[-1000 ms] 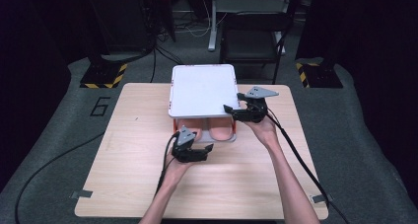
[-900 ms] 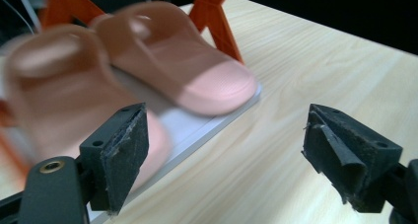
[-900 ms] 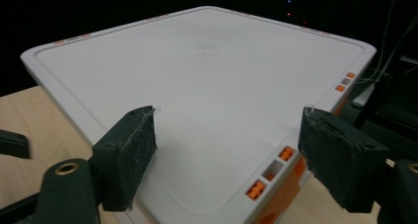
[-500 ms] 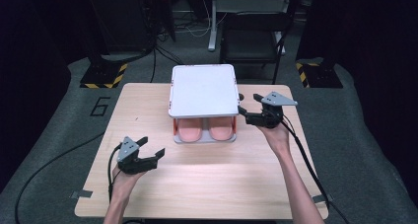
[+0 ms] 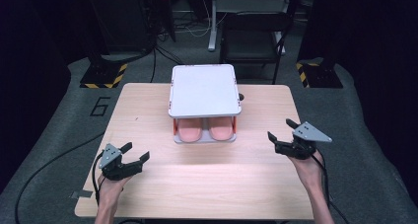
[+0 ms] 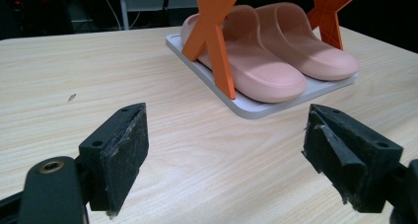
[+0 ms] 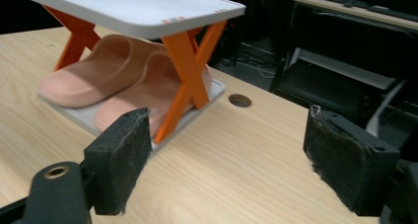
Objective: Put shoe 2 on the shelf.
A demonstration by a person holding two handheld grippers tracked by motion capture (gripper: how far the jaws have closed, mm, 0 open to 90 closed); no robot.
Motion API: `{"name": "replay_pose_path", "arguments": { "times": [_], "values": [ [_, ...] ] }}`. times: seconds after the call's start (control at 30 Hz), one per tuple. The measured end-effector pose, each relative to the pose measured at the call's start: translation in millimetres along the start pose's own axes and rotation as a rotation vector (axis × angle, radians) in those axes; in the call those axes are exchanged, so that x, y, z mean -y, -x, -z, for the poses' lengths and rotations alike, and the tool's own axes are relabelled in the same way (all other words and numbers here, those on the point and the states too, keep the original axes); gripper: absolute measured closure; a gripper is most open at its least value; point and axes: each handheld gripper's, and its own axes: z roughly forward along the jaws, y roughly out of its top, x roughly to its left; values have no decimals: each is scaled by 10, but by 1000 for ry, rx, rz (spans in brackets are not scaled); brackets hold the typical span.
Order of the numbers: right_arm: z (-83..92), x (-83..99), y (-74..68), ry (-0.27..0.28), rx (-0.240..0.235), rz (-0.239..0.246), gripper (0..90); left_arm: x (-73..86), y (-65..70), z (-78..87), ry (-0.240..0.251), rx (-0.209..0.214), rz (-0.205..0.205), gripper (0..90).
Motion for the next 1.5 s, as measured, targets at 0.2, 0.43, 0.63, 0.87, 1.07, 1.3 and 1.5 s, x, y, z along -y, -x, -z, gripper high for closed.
{"name": "replay_pose_path", "arguments": {
  "times": [0.2,0.43,0.63,0.87,1.07,1.3,1.5],
  "values": [
    [268,267,-40,34,57,-70,191,41,-10,9,8,-14,8,172],
    [374,525,-192,61,78,-134,189,68,-54,47,13,-21,25,172],
    [377,655,-326,72,96,-129,186,104,-76,36,3,-33,35,172],
    [335,686,-399,33,87,-136,190,84,-67,31,9,-40,31,172],
    [309,711,-439,12,85,-118,186,74,-86,68,24,-46,40,172],
    [302,723,-436,3,83,-123,184,64,-106,92,24,-56,49,173],
    [338,783,-355,42,78,-180,188,63,-85,75,19,-52,41,172]
  ]
}}
